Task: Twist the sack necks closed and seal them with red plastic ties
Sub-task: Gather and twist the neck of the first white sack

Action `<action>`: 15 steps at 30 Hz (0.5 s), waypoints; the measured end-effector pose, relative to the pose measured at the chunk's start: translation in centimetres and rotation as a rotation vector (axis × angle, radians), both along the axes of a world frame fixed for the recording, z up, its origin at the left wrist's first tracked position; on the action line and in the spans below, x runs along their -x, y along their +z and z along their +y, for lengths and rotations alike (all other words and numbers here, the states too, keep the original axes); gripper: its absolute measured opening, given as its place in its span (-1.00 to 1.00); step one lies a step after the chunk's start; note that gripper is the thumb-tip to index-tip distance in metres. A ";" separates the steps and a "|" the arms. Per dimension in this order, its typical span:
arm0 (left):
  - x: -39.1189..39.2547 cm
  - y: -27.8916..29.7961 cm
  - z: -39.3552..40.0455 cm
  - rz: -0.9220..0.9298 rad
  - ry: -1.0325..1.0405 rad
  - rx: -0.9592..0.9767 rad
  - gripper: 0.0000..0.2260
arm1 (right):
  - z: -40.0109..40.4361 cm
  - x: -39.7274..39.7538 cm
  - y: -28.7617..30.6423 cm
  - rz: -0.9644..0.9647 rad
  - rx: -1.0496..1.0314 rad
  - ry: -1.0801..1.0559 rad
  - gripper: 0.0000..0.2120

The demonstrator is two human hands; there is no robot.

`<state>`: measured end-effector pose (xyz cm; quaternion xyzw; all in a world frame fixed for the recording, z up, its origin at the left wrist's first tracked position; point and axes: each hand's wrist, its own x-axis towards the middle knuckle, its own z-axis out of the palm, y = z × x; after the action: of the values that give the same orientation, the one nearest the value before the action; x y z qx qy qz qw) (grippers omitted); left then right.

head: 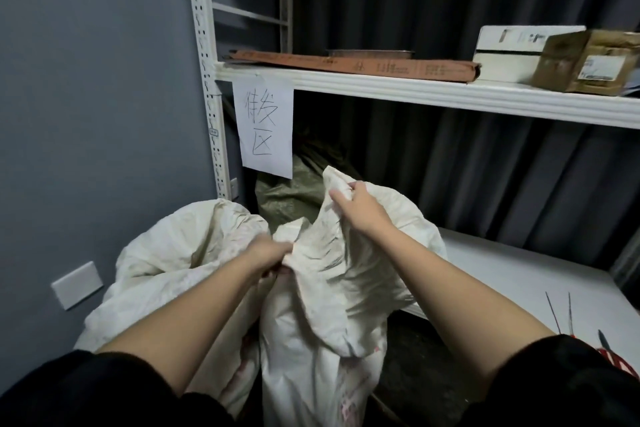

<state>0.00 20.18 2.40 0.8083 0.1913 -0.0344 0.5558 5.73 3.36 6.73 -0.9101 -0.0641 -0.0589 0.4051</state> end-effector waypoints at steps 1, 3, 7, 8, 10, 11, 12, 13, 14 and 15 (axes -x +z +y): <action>-0.4 1.4 -0.1 -0.068 0.024 -0.008 -0.85 | -0.1 0.3 0.3 -0.051 0.016 -0.046 -0.52; -1.4 3.5 -0.1 -0.182 0.091 0.002 -0.84 | -0.2 0.7 0.9 -0.183 -0.065 -0.126 -0.65; -3.0 6.7 -0.5 -0.333 0.151 -0.011 -0.87 | -0.1 0.5 1.3 -0.264 0.045 -0.041 -0.88; -3.1 7.3 -0.8 -0.345 0.141 -0.007 -0.86 | 0.0 0.5 1.1 -0.242 0.104 0.016 -0.89; -3.3 8.5 -1.3 -0.363 0.113 -0.056 -0.77 | 0.3 0.7 0.9 -0.197 0.162 0.098 -0.87; -3.5 9.0 -1.6 -0.387 0.107 -0.117 -0.78 | 0.5 0.7 0.7 -0.183 0.207 0.120 -0.87; -3.4 9.7 -2.0 -0.420 0.103 -0.200 -0.80 | 0.8 0.8 0.6 -0.167 0.268 0.160 -0.86; -3.5 10.4 -2.3 -0.454 0.094 -0.281 -0.80 | 1.0 1.1 0.6 -0.117 0.313 0.231 -0.84; -3.5 11.2 -2.8 -0.485 0.083 -0.355 -0.79 | 1.3 1.4 0.5 -0.045 0.312 0.324 -0.80; -3.6 12.0 -3.2 -0.512 0.077 -0.406 -0.77 | 1.5 2.0 0.6 0.063 0.252 0.409 -0.76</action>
<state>3.56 16.94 14.38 0.8771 0.0786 0.2300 0.4142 3.77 4.82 7.33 -0.9230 -0.2411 0.0614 0.2937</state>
